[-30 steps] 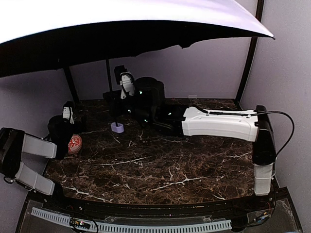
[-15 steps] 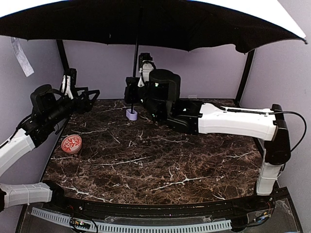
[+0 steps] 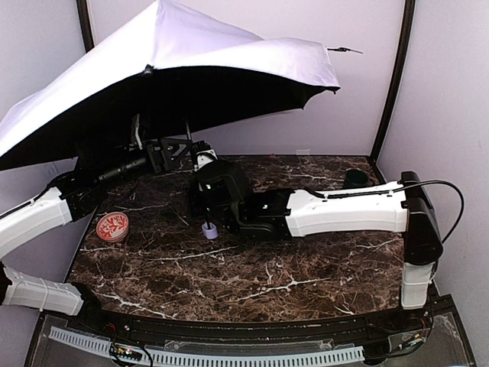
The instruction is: Put away the umbrella
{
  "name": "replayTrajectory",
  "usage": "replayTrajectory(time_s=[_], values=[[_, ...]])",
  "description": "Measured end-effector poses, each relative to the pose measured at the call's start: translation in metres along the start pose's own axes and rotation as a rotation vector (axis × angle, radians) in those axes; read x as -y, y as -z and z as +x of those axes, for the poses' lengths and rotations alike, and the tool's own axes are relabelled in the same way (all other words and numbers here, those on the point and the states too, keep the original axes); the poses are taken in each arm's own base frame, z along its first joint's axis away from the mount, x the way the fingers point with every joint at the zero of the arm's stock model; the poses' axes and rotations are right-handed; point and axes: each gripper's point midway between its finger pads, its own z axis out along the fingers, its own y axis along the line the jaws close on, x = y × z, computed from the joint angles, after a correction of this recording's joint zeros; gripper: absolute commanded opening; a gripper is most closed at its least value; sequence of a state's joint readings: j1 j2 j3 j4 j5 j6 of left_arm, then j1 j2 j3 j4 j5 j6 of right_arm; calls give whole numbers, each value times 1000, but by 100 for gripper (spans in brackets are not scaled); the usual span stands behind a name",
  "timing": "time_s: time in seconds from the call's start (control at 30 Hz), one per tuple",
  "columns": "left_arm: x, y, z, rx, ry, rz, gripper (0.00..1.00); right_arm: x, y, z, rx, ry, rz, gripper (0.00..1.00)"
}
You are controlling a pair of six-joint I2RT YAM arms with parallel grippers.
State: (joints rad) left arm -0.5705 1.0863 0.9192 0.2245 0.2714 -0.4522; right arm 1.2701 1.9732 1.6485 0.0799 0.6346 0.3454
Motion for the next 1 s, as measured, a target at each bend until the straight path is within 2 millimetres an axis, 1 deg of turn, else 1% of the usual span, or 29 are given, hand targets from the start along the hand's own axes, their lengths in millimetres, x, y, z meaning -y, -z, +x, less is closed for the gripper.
replayTrajectory(time_s=[0.03, 0.1, 0.17, 0.27, 0.3, 0.43, 0.6, 0.63, 0.7, 0.73, 0.77, 0.8, 0.83, 0.93, 1.0], values=[[-2, -4, 1, 2, 13, -1, 78, -2, 0, 5, -10, 5, -1, 0], [-6, -13, 5, 4, 42, -2, 70, -5, 0, 11, -21, 9, -9, 0], [-9, -18, 9, 1, 67, 4, 53, -9, 1, 15, -27, 13, -14, 0], [-10, -21, 16, -1, 96, 15, 23, -13, 3, 17, -30, 17, -23, 0], [-8, -21, 16, 6, 95, 29, 17, -14, 4, 18, -32, 19, -23, 0], [1, -19, 15, 15, 99, 61, 1, -14, 2, 22, -38, 24, -21, 0], [-1, -17, 20, 21, 122, 63, 0, -14, 2, 26, -46, 36, -20, 0], [-1, -17, 21, 20, 126, 64, 0, -14, 2, 27, -48, 39, -20, 8], [-1, -17, 22, 19, 136, 67, 0, -14, 2, 30, -49, 45, -20, 54], [-2, -17, 23, 15, 141, 67, 0, -14, 2, 30, -46, 47, -23, 70], [-3, -17, 26, 9, 147, 65, 0, -14, 2, 30, -42, 55, -27, 83], [-4, -17, 29, 2, 152, 60, 0, -15, 4, 30, -40, 69, -40, 93], [-6, -17, 33, -10, 159, 53, 0, -16, 5, 30, -43, 85, -50, 99], [-14, -15, 46, -36, 161, 25, 0, -12, 17, 27, -54, 122, -69, 100], [-19, -13, 52, -48, 147, 5, 0, -5, 36, 24, -62, 155, -104, 100]])
